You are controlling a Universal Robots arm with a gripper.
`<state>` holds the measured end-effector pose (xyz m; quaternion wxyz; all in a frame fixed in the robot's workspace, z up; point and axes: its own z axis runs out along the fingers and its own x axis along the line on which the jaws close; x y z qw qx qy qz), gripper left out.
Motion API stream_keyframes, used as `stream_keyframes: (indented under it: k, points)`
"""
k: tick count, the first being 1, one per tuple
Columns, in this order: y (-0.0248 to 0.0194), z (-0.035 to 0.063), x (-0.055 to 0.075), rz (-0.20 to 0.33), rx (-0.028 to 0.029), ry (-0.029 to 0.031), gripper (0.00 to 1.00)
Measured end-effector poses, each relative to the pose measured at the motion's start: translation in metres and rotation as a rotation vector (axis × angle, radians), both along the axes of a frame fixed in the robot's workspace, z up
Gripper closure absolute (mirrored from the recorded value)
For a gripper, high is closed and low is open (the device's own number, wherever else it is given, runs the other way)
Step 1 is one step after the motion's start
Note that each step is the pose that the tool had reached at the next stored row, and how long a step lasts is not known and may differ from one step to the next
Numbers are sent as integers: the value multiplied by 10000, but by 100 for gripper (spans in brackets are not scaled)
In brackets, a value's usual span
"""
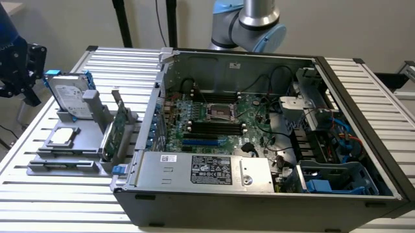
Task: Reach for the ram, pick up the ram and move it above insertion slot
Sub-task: 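Pick up the ram and move it above insertion slot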
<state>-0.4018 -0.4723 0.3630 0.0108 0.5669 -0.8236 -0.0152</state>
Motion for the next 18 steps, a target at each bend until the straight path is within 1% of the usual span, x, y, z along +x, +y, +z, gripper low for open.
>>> stream_keyframes:
  k: [18]
  points:
    - [0,0,0,3280,0,-2,89]
